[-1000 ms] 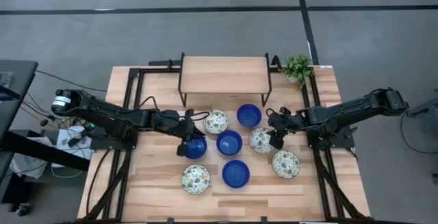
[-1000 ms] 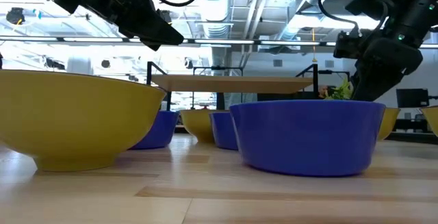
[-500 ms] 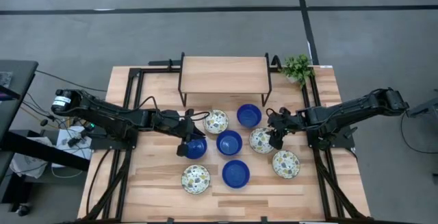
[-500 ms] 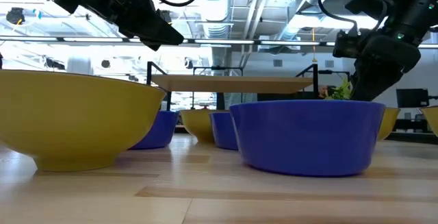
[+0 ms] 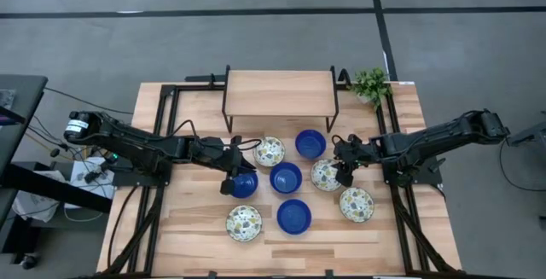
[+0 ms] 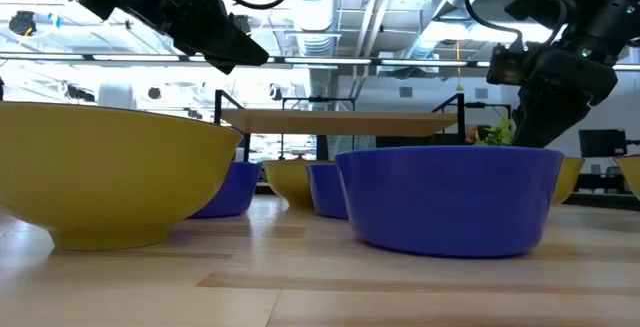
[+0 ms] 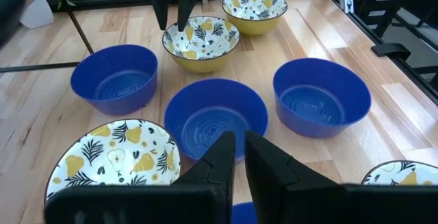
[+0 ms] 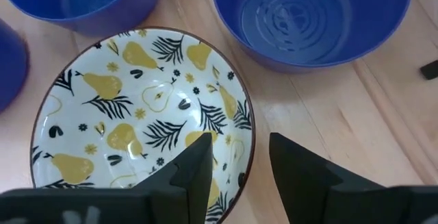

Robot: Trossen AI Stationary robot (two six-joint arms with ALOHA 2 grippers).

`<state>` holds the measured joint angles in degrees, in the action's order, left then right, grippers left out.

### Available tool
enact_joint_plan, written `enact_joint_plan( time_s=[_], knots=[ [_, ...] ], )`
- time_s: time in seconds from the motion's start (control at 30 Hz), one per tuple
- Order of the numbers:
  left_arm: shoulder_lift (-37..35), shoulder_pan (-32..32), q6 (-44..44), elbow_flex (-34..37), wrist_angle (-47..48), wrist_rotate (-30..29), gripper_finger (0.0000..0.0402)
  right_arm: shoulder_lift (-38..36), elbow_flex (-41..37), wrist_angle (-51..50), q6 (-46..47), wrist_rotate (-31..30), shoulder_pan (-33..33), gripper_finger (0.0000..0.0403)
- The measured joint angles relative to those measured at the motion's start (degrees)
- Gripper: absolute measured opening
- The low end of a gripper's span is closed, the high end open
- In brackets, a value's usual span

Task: Pick & Place Mini bowls
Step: Put the yellow patterned bowl on the shelf

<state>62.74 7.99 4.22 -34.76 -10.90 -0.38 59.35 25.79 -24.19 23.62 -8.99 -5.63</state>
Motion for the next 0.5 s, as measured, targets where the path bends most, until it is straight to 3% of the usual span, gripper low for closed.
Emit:
enact_joint_plan(
  time_s=[0.5],
  knots=[
    [0.0, 0.0, 0.0, 0.0, -0.3, 0.0, 0.0033, 0.0, -2.9, 3.8, 0.0, 1.2, 0.0, 0.0131]
  ],
)
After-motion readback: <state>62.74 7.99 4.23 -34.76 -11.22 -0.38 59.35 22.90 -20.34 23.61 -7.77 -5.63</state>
